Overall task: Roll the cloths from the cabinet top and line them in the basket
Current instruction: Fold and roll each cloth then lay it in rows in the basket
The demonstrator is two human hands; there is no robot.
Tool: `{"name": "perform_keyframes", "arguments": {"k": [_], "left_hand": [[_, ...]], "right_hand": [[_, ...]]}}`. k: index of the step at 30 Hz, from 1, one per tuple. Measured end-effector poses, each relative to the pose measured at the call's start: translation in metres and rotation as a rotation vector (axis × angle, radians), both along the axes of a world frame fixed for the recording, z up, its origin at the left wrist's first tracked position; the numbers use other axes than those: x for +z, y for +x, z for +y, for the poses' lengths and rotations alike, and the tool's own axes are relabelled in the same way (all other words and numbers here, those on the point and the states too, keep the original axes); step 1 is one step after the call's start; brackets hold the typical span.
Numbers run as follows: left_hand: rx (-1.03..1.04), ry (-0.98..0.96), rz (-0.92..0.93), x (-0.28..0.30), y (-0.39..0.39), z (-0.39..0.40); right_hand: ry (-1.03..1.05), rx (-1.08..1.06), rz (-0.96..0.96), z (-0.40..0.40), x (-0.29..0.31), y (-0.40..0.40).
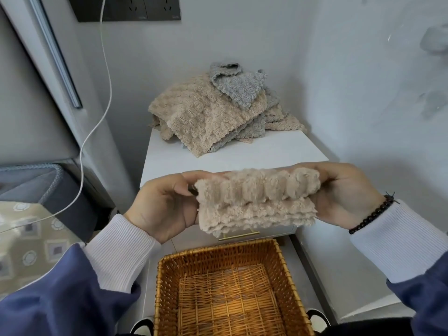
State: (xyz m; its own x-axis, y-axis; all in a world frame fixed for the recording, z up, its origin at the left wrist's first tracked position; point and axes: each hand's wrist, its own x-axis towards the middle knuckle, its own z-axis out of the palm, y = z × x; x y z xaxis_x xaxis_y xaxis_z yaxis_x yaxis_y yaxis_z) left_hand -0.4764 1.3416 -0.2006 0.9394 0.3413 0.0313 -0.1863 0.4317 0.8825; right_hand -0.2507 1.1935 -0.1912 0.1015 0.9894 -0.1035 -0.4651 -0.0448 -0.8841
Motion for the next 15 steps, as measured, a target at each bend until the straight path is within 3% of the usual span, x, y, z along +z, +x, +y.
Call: {"name": "perform_keyframes", "arguments": {"k": [3,7,11,15], "left_hand": [[0.082,0.236,0.182,-0.004,0.004,-0.004],[0.177,0.535,0.302,-0.019,0.012,-0.007],[0.141,0.603,0.378,-0.030,0.012,-0.003],[-0.031,0.885,0.644,-0.032,0.013,-0.009]], "right_hand": [[-0.057,-0.012,-0.238,0.000,-0.001,-0.003],[-0.108,-0.034,-0.752,0.001,-0.009,-0.011],[-0.155,-0.017,-0.968,0.002,-0.020,-0.011],[-0.250,0.156,-1.174,0.001,-0.025,-0.015]]}}
